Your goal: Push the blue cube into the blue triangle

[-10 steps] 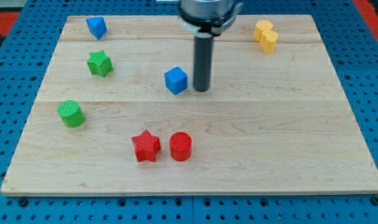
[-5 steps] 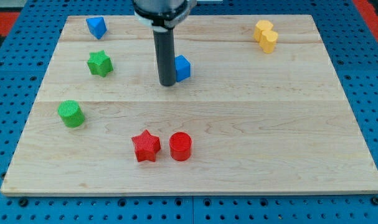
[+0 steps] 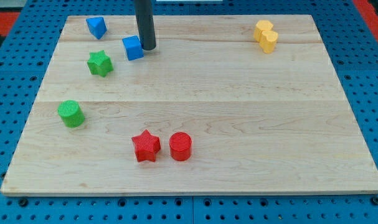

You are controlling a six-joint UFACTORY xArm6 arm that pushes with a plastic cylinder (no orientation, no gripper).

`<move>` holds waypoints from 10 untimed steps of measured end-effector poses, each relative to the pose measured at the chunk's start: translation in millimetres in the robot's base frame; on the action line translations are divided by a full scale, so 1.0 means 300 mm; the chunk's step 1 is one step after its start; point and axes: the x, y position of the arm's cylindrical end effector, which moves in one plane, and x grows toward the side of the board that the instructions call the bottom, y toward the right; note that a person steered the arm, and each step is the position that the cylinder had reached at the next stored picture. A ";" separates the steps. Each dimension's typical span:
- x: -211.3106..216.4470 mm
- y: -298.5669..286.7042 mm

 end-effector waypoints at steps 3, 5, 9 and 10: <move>-0.002 -0.147; -0.140 -0.231; -0.151 -0.231; -0.151 -0.224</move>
